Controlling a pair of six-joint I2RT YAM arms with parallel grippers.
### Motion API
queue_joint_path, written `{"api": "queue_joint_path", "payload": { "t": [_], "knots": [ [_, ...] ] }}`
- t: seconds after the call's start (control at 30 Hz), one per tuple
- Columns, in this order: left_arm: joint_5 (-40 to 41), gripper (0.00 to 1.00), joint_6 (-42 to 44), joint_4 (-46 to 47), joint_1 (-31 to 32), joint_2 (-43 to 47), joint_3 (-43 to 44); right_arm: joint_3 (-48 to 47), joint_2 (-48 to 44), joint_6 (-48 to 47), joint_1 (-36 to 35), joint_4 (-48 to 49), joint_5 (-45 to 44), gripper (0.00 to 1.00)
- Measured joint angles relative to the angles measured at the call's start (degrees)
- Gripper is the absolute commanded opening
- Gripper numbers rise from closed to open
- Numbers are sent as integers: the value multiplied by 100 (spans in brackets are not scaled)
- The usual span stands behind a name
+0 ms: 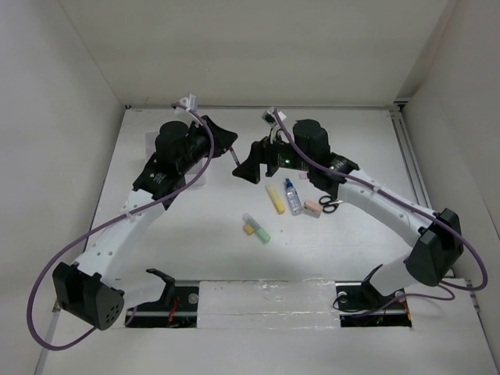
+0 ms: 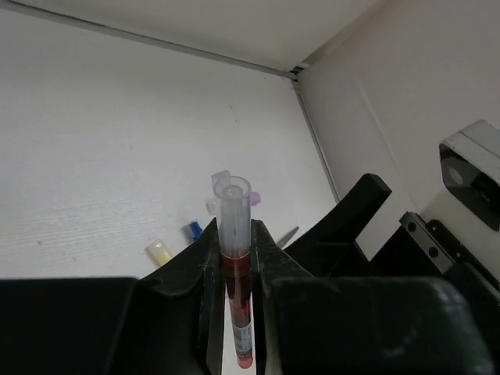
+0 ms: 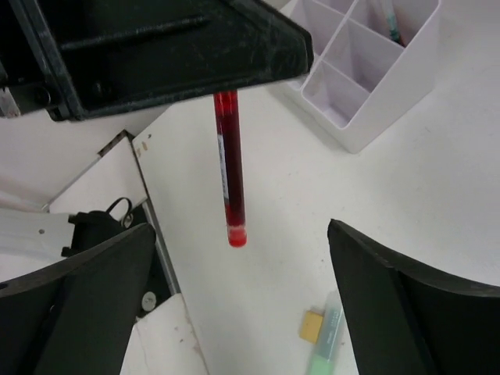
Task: Sort the stationery into containers
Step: Place the pen in the storage box.
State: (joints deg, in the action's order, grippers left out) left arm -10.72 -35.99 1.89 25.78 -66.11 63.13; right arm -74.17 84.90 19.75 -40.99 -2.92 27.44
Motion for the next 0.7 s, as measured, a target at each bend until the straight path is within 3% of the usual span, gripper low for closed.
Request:
{"api": "queue_joint_path", "payload": {
  "t": [0.13,0.37,0.57,0.7],
  "knots": [
    [636,0,120,-267,-2,-247,424,103,-57,-22,52,94,-293,100],
    [3029,0,247,-361,-151,-966,894,1327,-1134,-4,197,68,-953,100],
    [3700,0,225,-212,-1152,-1971,1237,2135,-2280,-13,98,-57,-1128,100],
    [4081,0,356,-17,-1362,-2361,1305,2492,-3016,-48,70,-319,-1204,100]
  ]
}}
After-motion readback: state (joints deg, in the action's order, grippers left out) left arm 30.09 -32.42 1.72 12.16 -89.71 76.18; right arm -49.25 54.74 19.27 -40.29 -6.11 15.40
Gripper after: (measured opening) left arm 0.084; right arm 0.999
